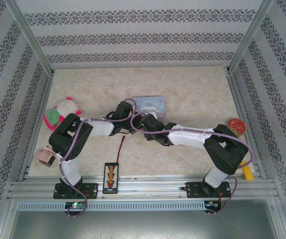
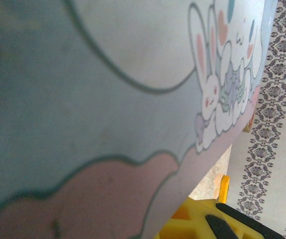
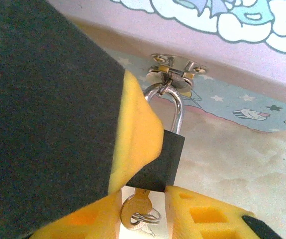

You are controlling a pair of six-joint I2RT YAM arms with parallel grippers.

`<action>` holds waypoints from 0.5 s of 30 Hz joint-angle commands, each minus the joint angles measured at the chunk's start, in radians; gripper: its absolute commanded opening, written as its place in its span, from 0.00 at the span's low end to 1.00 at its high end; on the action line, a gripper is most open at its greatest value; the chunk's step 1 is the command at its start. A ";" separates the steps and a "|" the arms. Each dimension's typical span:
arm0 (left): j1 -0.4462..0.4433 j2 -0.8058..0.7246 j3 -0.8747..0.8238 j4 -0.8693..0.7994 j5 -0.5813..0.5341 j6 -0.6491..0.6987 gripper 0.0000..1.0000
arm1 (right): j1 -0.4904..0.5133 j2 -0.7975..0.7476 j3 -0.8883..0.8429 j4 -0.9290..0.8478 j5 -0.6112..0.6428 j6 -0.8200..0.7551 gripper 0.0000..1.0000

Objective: Unlock the padlock with the key

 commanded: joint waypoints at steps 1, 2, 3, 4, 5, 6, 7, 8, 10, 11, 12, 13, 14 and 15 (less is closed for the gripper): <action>0.011 0.015 0.022 -0.037 0.020 0.001 0.00 | 0.016 0.020 0.002 -0.007 0.037 0.001 0.30; 0.012 0.016 0.022 -0.037 0.020 -0.001 0.00 | 0.017 0.020 0.002 -0.009 0.041 -0.001 0.30; 0.012 0.017 0.023 -0.037 0.020 -0.001 0.00 | 0.020 0.021 0.002 -0.010 0.043 -0.002 0.30; 0.011 0.018 0.022 -0.037 0.020 -0.002 0.00 | 0.022 0.023 0.002 -0.010 0.046 -0.004 0.30; 0.012 0.020 0.023 -0.038 0.021 -0.003 0.00 | 0.023 0.024 0.002 -0.011 0.049 -0.005 0.30; 0.012 0.020 0.022 -0.037 0.021 -0.002 0.00 | 0.026 0.026 0.003 -0.012 0.051 -0.006 0.30; 0.011 0.022 0.025 -0.038 0.021 -0.002 0.00 | 0.028 0.027 0.005 -0.014 0.051 -0.006 0.31; 0.011 0.022 0.024 -0.037 0.023 -0.002 0.00 | 0.030 0.029 0.005 -0.015 0.054 -0.007 0.31; 0.012 0.022 0.025 -0.037 0.021 -0.002 0.00 | 0.033 0.032 0.006 -0.016 0.057 -0.007 0.33; 0.012 0.022 0.024 -0.038 0.021 -0.002 0.00 | 0.034 0.032 0.006 -0.016 0.060 -0.006 0.33; 0.012 0.023 0.025 -0.037 0.021 -0.002 0.00 | 0.034 0.034 0.006 -0.019 0.060 -0.007 0.33; 0.011 0.023 0.025 -0.037 0.021 -0.004 0.00 | 0.035 0.035 0.006 -0.018 0.063 -0.005 0.33; 0.011 0.024 0.024 -0.036 0.023 -0.004 0.00 | 0.035 0.037 0.006 -0.018 0.066 -0.006 0.33; 0.012 0.023 0.025 -0.036 0.023 -0.004 0.00 | 0.035 0.039 0.008 -0.018 0.069 -0.005 0.33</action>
